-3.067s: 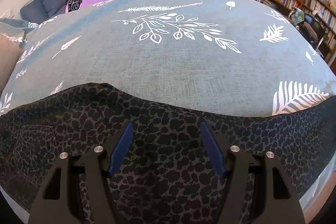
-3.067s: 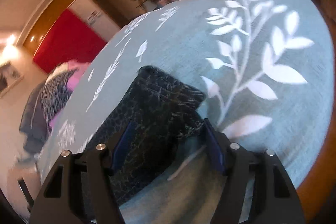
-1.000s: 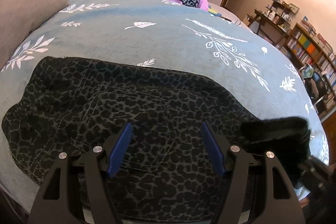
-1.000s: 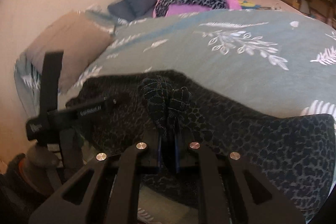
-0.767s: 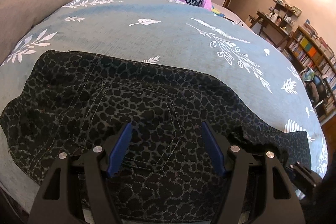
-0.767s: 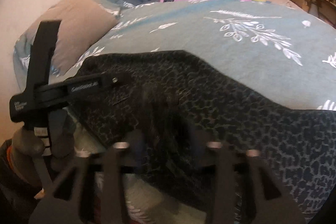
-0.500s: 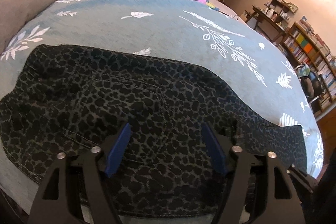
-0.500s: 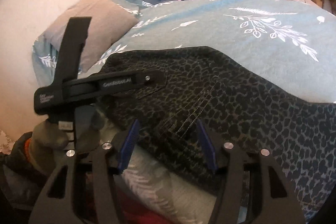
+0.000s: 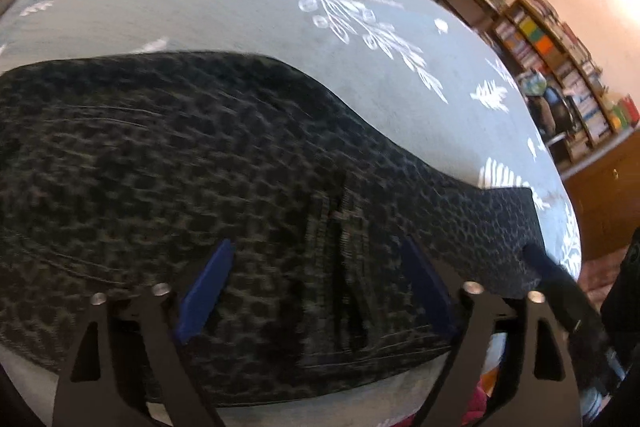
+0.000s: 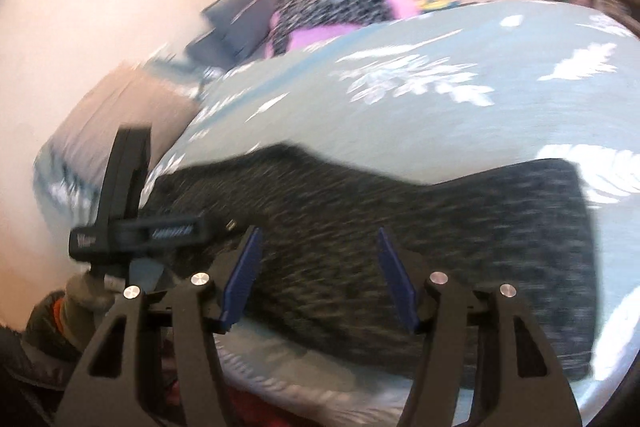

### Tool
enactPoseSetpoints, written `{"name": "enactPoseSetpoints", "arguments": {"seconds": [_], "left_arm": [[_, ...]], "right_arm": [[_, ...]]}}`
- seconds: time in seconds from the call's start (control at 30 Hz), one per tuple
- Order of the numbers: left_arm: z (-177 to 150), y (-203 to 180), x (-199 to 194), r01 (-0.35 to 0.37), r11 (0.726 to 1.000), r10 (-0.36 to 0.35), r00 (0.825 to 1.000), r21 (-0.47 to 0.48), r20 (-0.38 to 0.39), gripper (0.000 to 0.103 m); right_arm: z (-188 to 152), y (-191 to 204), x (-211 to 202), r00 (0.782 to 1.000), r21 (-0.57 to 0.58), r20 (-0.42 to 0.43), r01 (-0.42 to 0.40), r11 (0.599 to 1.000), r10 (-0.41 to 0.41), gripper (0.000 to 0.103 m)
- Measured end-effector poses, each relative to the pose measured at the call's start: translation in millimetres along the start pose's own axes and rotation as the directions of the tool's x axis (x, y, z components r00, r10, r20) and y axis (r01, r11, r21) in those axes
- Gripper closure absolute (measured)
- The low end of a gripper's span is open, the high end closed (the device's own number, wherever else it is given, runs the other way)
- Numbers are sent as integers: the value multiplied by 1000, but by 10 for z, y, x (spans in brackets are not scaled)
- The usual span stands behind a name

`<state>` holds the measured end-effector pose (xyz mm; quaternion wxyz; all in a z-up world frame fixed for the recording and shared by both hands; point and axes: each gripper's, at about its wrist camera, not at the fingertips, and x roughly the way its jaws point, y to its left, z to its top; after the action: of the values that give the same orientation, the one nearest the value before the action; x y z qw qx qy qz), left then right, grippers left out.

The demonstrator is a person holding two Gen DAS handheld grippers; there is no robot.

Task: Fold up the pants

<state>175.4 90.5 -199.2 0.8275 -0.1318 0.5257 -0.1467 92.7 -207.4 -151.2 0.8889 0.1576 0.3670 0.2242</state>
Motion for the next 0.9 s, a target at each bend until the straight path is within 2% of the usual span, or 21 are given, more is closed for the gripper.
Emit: {"name": "enactPoseSetpoints", "arguments": {"seconds": [0.17,0.2,0.23,0.3,0.33,0.43,0.6,0.67,0.8,0.9], "left_arm": [[63,-82,86,38,999,-38,999,-1,-37,14],[70,-103,103,39,999,-39,998,2,-45,24],[80,-156,133,38,999,-37,998,11,-59,44],[84,-205,159,4,1000,-2,997,24,-71,60],[91,-235,162,-13,999,15,997,38,-70,72],[144,-267,86,-25,999,26,999,41,-44,88],[288,-214,-168,-29,999,27,999,32,47,93],[319,-123,-241,-95,995,92,992,30,91,95],[298,66,-179,-144,990,142,987,17,77,95],[219,141,-75,-102,995,102,995,-3,21,94]], "right_arm": [[31,-317,-229,996,54,55,66,996,-69,42],[28,-364,-247,995,66,60,72,995,-76,42],[32,-425,-268,994,79,63,79,994,-85,42],[27,-494,-293,993,92,67,88,992,-94,42],[27,-529,-300,993,99,69,90,991,-97,42],[20,-554,-293,992,106,68,94,990,-102,42],[24,-556,-299,989,98,73,119,988,-127,42],[31,-539,-296,988,97,75,127,987,-134,42],[38,-497,-218,989,82,61,127,988,-133,42],[26,-476,-140,991,78,43,127,989,-130,42]]}}
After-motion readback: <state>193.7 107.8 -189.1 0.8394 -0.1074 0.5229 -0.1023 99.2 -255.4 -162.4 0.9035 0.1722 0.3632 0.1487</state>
